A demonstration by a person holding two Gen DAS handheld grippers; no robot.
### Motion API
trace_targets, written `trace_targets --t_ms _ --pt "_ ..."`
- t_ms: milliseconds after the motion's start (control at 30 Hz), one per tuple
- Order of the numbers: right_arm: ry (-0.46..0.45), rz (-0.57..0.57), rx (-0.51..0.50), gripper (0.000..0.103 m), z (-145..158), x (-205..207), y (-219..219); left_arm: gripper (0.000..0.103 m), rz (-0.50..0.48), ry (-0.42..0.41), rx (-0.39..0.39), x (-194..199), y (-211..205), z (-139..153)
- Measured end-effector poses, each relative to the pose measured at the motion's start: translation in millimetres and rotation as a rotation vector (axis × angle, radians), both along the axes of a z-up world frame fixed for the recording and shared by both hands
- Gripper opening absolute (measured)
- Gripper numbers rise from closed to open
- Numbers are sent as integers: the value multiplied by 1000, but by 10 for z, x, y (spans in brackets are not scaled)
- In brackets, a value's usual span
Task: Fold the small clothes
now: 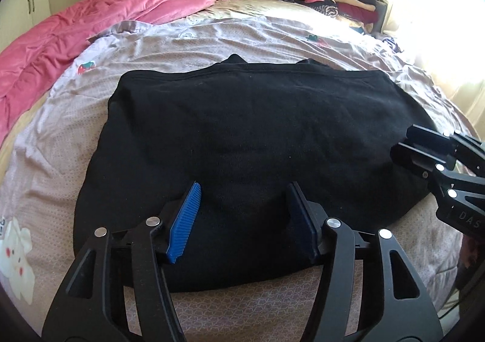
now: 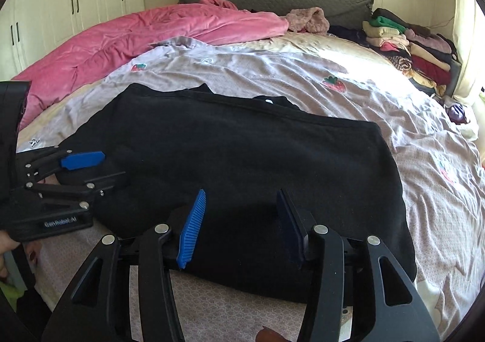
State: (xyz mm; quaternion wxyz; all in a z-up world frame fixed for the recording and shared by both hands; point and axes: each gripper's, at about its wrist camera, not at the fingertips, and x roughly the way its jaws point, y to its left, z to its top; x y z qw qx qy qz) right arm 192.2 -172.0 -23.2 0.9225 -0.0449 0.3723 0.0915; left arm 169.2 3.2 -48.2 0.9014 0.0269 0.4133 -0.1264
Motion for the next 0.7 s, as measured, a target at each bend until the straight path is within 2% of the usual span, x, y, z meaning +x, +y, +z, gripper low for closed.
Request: trace_targets --t_ms 100,233,300,400,700 --pt "49 -53 -35 50 -109 31 -141 51 -3 -3 -1 -24 -5 -7" --pt "55 -75 -14 51 -160 -79 -356 51 -5 -1 -18 -21 10 4" --pt "61 -93 4 58 -178 -143 -447 51 -5 0 -25 -23 17 12" --pt "82 -120 41 58 -228 -226 -593 51 -4 1 -34 -26 29 19" --pt "87 -137 40 59 -240 -288 -637 51 3 1 -60 -61 74 51"
